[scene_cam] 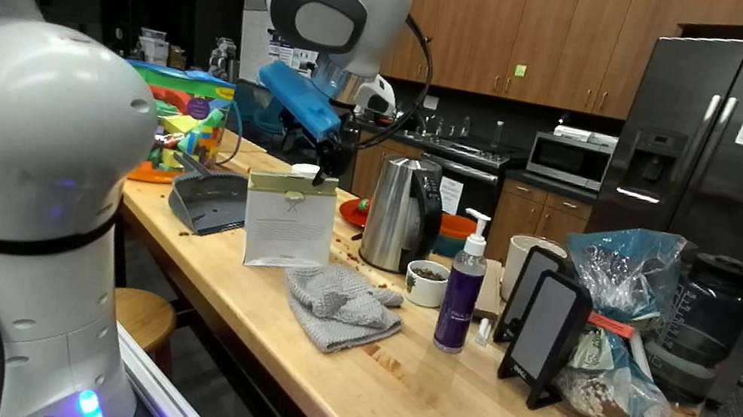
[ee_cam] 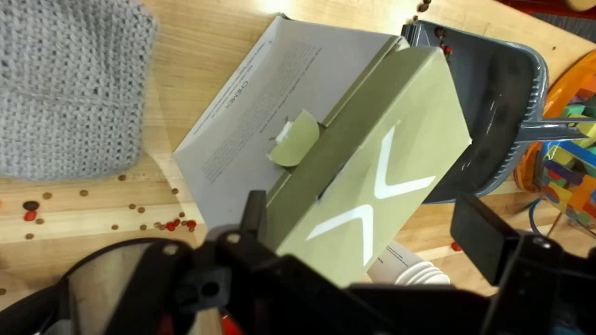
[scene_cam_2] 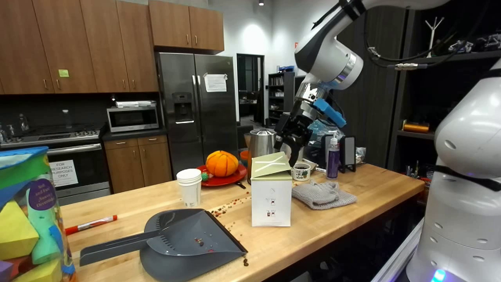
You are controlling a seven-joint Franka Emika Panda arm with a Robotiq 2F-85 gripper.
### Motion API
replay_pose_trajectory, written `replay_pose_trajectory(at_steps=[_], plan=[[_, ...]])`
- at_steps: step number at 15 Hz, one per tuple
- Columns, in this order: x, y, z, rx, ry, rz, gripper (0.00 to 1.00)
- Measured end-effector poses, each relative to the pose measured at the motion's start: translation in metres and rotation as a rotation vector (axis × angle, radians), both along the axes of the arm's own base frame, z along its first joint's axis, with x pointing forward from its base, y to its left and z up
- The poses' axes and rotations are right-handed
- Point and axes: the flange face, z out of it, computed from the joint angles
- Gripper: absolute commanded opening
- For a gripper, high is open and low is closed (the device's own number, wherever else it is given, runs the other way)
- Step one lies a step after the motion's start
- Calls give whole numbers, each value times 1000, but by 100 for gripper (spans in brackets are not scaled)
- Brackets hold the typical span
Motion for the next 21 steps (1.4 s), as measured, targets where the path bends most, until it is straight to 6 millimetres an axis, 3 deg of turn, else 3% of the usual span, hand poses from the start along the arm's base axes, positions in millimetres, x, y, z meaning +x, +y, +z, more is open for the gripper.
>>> replay_pose_trajectory(at_steps=[4, 12, 21], plan=[[-8, 9, 9, -37, -37, 0, 100], [-6, 26, 28, -172, -123, 58, 100], [-8, 37, 28, -301, -142, 189, 100]])
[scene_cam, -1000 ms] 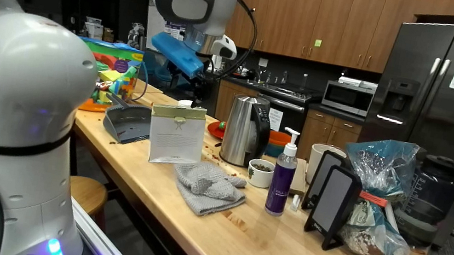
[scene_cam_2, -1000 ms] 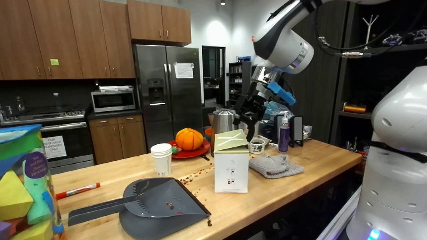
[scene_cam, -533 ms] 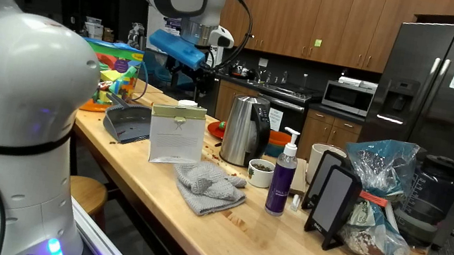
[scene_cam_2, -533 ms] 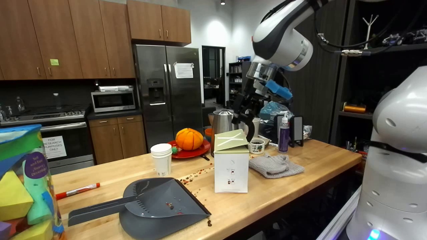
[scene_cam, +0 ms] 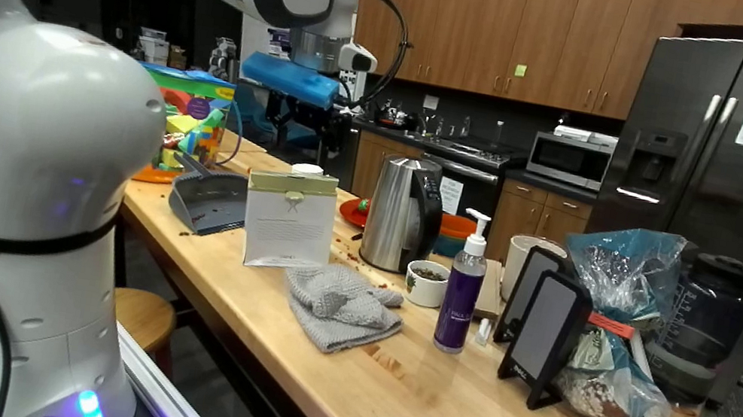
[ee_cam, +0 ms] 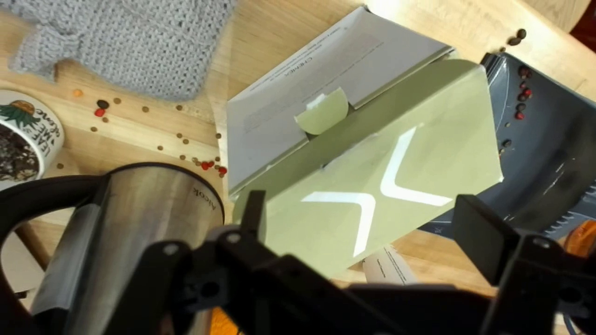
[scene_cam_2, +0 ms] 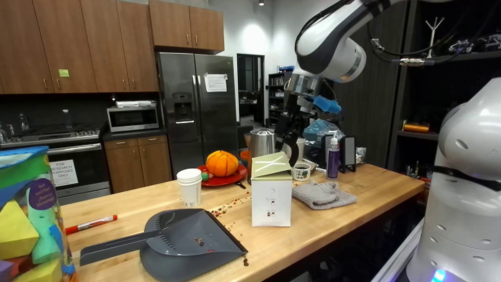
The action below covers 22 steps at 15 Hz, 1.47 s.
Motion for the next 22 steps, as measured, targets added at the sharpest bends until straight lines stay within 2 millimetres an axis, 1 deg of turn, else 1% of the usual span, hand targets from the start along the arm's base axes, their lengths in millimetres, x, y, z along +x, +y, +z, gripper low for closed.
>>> replay_pose_trajectory(at_steps=[5, 9, 14, 17, 22], plan=[[-3, 5, -3, -62, 13, 75, 100], [-9, 7, -5, -109, 48, 160, 100], [-18, 4, -3, -127, 80, 252, 100], [-23, 1, -2, -116, 105, 270, 100], [-23, 1, -3, -113, 110, 277, 100]])
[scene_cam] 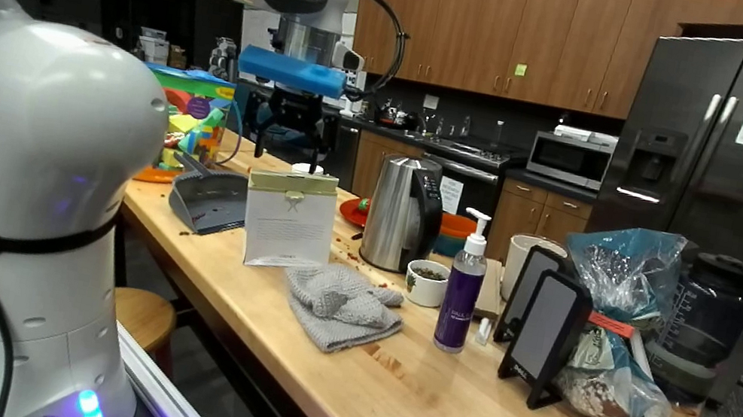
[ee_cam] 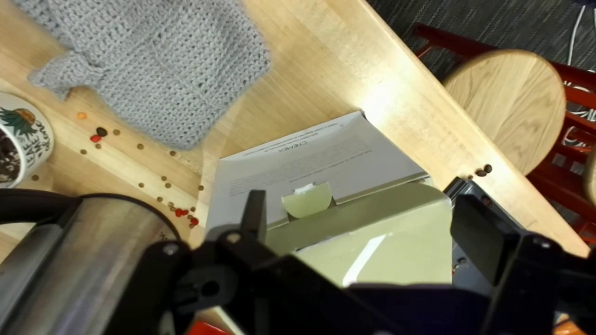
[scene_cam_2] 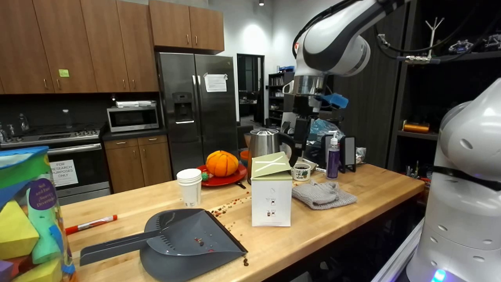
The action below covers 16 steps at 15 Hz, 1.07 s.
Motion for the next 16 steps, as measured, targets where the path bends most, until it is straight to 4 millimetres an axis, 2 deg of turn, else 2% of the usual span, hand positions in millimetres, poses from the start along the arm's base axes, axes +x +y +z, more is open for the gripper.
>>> replay_pose_trajectory(at_steps=[4, 11, 16], plan=[[2, 0, 1, 1, -11, -11, 100], [14, -3, 14, 17, -132, -104, 100], [15, 1, 15, -2, -146, -88, 100]])
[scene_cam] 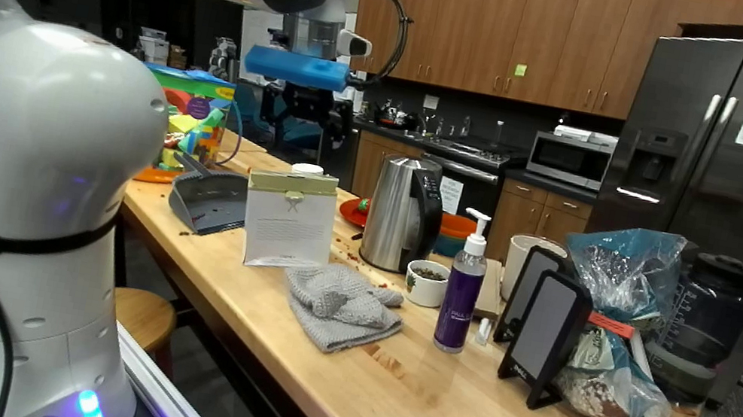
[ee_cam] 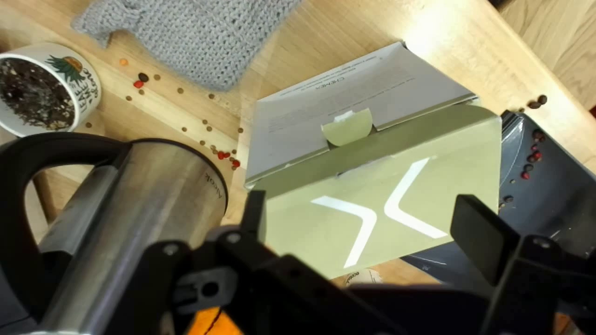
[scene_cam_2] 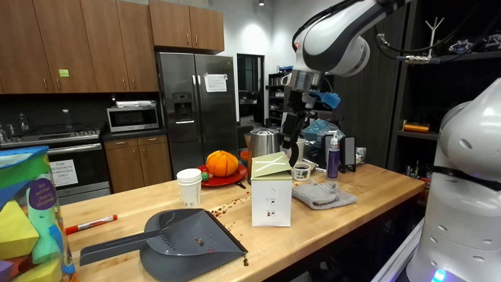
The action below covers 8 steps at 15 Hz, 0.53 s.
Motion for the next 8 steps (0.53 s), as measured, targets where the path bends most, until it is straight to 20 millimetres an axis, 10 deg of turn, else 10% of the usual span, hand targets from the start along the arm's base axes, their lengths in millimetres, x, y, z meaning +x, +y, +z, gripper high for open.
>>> replay_pose_trajectory(at_steps=[8], plan=[[3, 11, 5, -62, -64, 56, 100]])
